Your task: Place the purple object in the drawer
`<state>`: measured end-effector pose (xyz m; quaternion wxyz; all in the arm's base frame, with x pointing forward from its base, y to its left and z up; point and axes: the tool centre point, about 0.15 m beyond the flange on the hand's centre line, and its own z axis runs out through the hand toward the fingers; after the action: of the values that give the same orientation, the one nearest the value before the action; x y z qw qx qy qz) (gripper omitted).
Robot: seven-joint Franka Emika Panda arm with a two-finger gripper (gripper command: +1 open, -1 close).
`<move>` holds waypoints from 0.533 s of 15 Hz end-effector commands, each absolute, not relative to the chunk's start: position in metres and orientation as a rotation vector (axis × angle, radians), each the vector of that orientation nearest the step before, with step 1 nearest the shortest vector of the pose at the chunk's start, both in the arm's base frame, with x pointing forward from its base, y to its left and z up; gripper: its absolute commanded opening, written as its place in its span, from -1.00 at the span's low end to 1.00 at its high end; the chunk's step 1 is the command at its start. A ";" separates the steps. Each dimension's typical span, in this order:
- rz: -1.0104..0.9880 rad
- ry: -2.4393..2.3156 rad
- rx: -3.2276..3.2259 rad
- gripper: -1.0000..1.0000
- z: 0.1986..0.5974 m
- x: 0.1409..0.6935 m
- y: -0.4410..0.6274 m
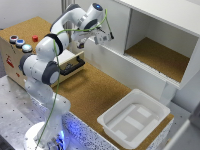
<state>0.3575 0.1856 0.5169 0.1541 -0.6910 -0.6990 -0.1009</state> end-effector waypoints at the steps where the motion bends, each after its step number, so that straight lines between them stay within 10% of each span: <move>1: -0.364 -2.168 -1.764 -1.00 0.491 0.321 0.249; 8: -0.529 -2.318 -1.759 -1.00 0.425 0.287 0.297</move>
<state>0.3223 0.2694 0.4766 0.1486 -0.6090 -0.7728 -0.0995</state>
